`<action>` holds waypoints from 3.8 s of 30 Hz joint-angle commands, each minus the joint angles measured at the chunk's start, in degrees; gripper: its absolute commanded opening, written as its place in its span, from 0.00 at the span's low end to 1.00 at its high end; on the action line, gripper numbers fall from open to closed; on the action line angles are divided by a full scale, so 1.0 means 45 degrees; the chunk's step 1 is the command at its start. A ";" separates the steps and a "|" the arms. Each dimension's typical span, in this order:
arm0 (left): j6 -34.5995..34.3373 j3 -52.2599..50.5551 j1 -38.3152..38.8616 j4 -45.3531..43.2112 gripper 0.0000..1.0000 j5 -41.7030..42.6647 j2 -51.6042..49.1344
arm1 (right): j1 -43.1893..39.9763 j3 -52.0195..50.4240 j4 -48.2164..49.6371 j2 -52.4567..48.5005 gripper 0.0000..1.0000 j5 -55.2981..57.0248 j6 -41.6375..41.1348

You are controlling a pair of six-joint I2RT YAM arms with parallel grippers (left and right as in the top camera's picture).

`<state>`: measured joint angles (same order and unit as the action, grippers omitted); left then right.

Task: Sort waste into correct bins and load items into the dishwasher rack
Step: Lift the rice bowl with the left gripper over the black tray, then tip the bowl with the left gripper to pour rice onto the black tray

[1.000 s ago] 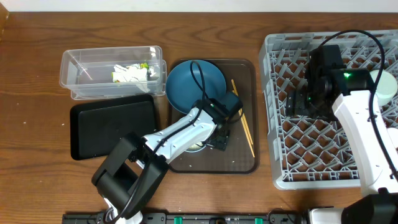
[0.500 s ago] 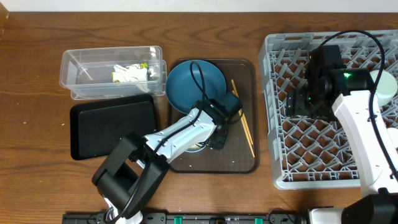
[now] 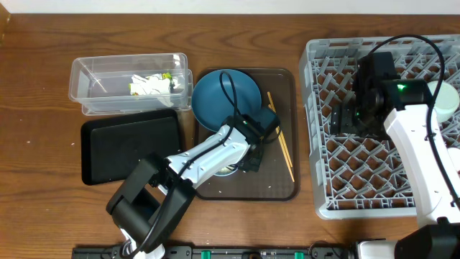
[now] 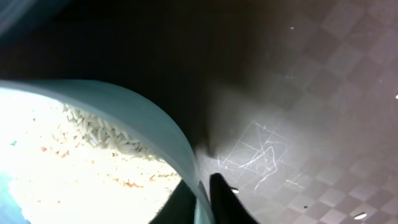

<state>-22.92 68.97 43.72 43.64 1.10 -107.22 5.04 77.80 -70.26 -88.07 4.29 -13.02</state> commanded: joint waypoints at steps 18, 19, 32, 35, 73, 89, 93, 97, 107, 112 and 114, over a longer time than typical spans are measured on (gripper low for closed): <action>0.0291 0.0155 -0.1321 0.2545 0.06 -0.0923 0.4449 | -0.0019 0.0015 -0.0063 0.0000 0.87 -0.0049 -0.0141; 0.0393 0.0155 -0.1724 0.2686 0.06 -0.0923 0.4741 | -0.0019 0.0015 -0.0063 0.0000 0.87 -0.0049 -0.0141; 0.3551 -0.0131 -0.9165 0.2788 0.06 0.4741 0.5513 | -0.0019 0.0015 -0.0219 0.0000 0.85 -0.0049 -0.0141; 0.4303 -0.0301 -1.0880 0.2613 0.06 0.6829 0.5455 | -0.0019 0.0015 -0.0243 0.0000 0.85 -0.0044 -0.0141; 0.6324 -0.1943 -1.5611 0.0505 0.06 1.7617 0.0782 | -0.0019 0.0015 -0.0301 0.0000 0.83 -0.0049 -0.0044; 0.3925 -0.1943 -1.5873 0.0510 0.06 1.9744 0.0782 | -0.0019 0.0015 -0.0403 0.0000 0.83 -0.0049 -0.0044; 0.3920 -0.1943 -1.6223 0.0520 0.06 1.9778 0.0782 | -0.0019 0.0015 -0.0403 0.0000 0.83 -0.0049 -0.0044; 0.3920 -0.1943 -1.6514 0.0563 0.06 1.9778 0.0782 | -0.0019 0.0015 -0.0403 0.0000 0.83 -0.0049 -0.0044; 0.3920 -0.1943 -1.6844 0.0622 0.06 1.9764 0.0782 | -0.0019 0.0015 -0.0408 0.0000 0.83 -0.0049 -0.0044; 0.3774 -0.1943 -1.6874 0.0296 0.06 1.9195 0.0782 | -0.0019 0.0015 -0.0398 0.0000 0.83 -0.0049 -0.0044; 0.3410 -0.1943 -1.6869 0.0525 0.06 1.9322 0.0782 | -0.0019 0.0015 -0.0408 0.0000 0.83 -0.0049 -0.0044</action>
<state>-5.76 60.25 -31.79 45.45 87.88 -103.42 5.04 77.80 -72.03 -88.07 4.29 -12.99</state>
